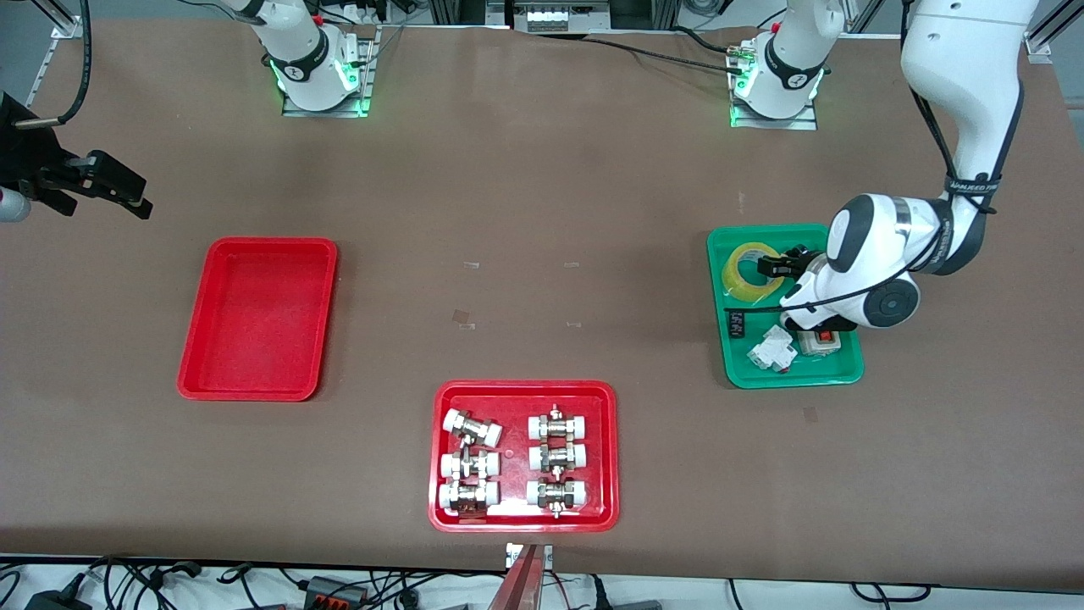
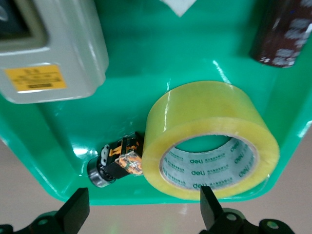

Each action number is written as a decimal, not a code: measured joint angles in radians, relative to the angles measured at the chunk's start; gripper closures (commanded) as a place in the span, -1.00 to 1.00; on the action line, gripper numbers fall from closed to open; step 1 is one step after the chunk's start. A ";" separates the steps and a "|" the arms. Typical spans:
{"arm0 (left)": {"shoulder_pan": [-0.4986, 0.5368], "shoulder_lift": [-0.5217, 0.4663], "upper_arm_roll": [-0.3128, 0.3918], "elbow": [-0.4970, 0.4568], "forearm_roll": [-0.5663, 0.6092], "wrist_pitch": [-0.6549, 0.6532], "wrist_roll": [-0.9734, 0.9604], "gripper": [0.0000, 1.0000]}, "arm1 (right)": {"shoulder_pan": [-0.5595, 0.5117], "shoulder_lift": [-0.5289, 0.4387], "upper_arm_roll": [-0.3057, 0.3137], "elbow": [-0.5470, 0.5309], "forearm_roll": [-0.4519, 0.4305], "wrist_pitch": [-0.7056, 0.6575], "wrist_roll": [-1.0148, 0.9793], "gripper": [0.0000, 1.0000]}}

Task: Left arm passes tape to right arm into tray
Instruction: 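Move the left gripper down over the yellow tape roll in the green tray, then grasp the yellow tape roll with the left gripper and lift it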

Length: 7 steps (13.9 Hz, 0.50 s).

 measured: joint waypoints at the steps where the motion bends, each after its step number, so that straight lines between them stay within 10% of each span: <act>1: 0.000 0.014 0.000 0.000 0.000 0.001 -0.001 -1.00 | 0.000 0.000 0.000 0.000 0.000 0.000 0.000 -1.00; 3: -0.006 0.035 -0.001 0.000 0.000 0.001 -0.017 -0.99 | 0.000 0.000 0.000 0.001 0.000 0.000 0.000 -1.00; 7: -0.037 0.052 -0.004 0.001 0.000 0.006 -0.043 0.23 | 0.000 0.000 0.000 0.001 0.000 0.000 0.000 -1.00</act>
